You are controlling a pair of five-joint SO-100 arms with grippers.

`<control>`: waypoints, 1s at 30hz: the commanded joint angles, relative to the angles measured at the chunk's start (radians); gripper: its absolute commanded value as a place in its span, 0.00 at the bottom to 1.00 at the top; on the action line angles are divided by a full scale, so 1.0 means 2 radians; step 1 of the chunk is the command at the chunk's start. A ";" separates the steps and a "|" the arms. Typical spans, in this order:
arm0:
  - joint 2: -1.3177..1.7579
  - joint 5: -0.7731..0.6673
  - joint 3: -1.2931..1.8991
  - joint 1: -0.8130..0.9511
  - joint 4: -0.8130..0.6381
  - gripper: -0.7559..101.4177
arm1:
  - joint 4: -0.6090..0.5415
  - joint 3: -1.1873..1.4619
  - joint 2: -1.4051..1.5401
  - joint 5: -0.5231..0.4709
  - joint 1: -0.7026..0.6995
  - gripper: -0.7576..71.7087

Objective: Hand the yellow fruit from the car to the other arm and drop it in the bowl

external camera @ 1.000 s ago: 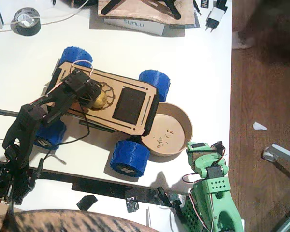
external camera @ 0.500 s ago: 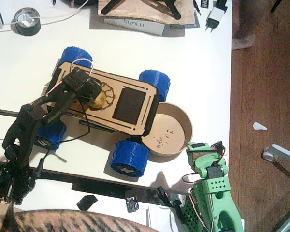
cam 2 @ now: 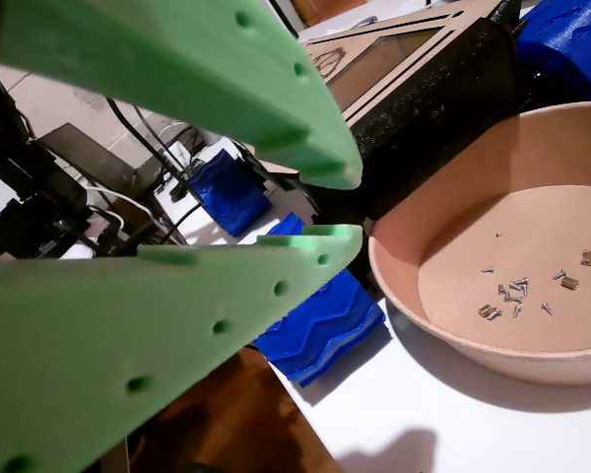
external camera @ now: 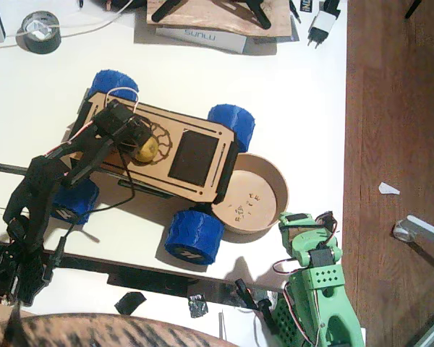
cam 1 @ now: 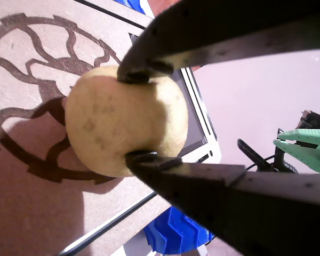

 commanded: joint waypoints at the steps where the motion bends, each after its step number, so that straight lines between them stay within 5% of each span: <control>1: 0.006 0.006 -0.018 0.005 0.004 0.01 | -0.005 -0.005 0.002 -0.006 0.002 0.01; 30: 0.175 0.000 -0.012 0.005 0.117 0.01 | -0.005 -0.005 0.002 -0.005 0.000 0.01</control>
